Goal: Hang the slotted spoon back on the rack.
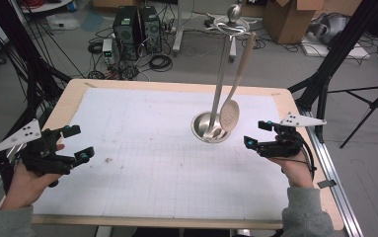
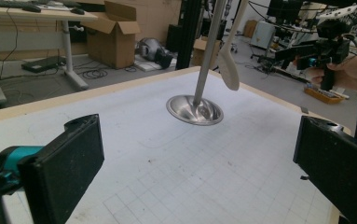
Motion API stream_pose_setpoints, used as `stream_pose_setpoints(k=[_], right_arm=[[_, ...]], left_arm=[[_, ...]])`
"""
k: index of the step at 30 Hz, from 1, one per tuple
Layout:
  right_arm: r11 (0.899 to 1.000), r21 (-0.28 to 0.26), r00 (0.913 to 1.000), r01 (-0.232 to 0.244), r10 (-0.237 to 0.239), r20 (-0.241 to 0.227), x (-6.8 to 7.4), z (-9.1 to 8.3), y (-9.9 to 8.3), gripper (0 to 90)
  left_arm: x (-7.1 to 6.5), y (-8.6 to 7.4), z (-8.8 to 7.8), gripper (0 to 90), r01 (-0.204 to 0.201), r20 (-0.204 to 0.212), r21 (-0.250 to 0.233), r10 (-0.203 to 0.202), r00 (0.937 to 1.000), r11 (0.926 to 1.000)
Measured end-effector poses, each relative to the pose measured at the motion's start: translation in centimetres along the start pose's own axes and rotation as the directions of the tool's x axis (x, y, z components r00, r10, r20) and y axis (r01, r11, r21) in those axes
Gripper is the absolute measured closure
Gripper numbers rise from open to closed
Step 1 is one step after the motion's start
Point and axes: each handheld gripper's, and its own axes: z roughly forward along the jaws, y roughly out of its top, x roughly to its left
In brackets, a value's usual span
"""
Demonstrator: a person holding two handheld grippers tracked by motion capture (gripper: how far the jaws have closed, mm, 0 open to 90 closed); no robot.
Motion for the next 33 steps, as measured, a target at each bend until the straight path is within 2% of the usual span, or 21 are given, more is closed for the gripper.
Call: stream_pose_setpoints(k=[5,10,12,23,33], right_arm=[[1.0,-0.005,0.9996,-0.003,0.003,0.027,0.3,-0.9,-0.4,11.6],[1.0,-0.023,0.9988,-0.006,0.008,0.047,0.5,-1.8,-0.8,11.6],[0.999,-0.035,0.9981,-0.006,0.008,0.06,0.5,-2.2,-0.9,11.6],[0.998,-0.067,0.9953,-0.019,0.026,0.093,0.4,-3.6,-1.9,11.6],[0.997,-0.075,0.9943,-0.025,0.033,0.101,0.0,-3.5,-3.4,11.6]], left_arm=[[-0.1,0.0,0.0,2.0,-0.007,-0.001,-0.002,0.007,1.0,1.0],[-0.2,0.2,-0.1,2.0,-0.031,-0.046,-0.05,0.029,0.9985,0.9982],[-0.1,0.1,-0.1,2.0,-0.033,-0.054,-0.055,0.03,0.9981,0.9979],[0.0,-0.5,0.3,2.0,-0.031,-0.046,-0.017,0.031,0.9985,0.9994],[0.9,-2.3,0.5,2.0,-0.026,-0.072,0.0,0.025,0.9971,0.9997]])
